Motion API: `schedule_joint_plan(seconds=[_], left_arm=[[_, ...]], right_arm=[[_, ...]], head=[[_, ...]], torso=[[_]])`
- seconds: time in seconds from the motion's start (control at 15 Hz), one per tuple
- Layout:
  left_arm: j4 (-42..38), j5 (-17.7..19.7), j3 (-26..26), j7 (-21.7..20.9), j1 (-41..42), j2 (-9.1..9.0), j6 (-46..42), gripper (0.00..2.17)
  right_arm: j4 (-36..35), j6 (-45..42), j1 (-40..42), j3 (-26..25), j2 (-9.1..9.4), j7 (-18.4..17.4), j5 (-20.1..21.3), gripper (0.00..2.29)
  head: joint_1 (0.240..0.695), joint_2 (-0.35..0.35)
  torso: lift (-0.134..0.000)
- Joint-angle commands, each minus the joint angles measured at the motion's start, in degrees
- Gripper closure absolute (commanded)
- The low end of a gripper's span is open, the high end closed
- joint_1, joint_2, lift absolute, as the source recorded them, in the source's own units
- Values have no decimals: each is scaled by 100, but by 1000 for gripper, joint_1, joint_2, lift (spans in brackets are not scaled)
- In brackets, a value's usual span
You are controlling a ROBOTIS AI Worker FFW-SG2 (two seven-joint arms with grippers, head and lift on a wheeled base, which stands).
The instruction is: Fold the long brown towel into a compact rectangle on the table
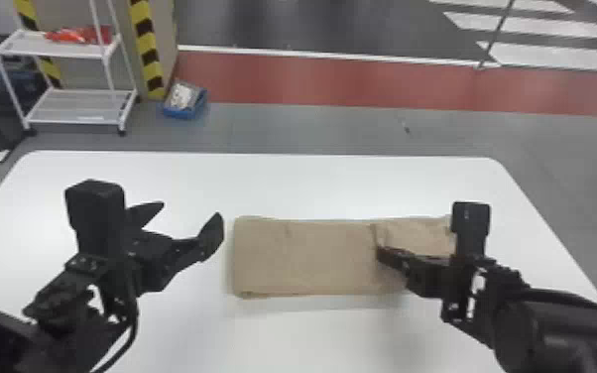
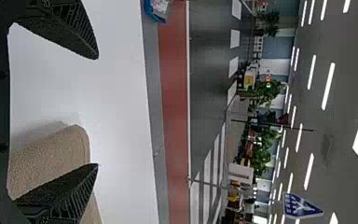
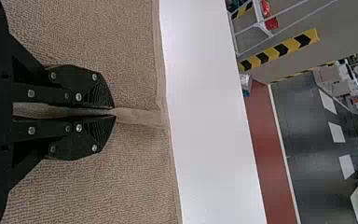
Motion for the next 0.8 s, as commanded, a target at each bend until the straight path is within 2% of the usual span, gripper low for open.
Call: schedule_joint_plan(seconds=[0.0, 0.53, 0.67, 0.73], left_arm=[[-18, 11, 7, 1, 9, 5, 0, 63], [-9, 20, 25, 10, -9, -4, 35, 63], [-9, 20, 34, 10, -18, 5, 88, 63], [-9, 11, 34, 19, -18, 13, 106, 63]], right_arm=[[-16, 16, 19, -19, -7, 16, -60, 1150], [-851, 51, 142, -159, -25, 34, -561, 1150], [-1193, 87, 283, -669, -60, 34, -834, 1150], [-1255, 104, 353, -1038, -183, 25, -1062, 1150]], head=[[695, -120], [695, -103], [695, -104], [695, -111]], torso=[[-124], [-124], [-124], [-124]])
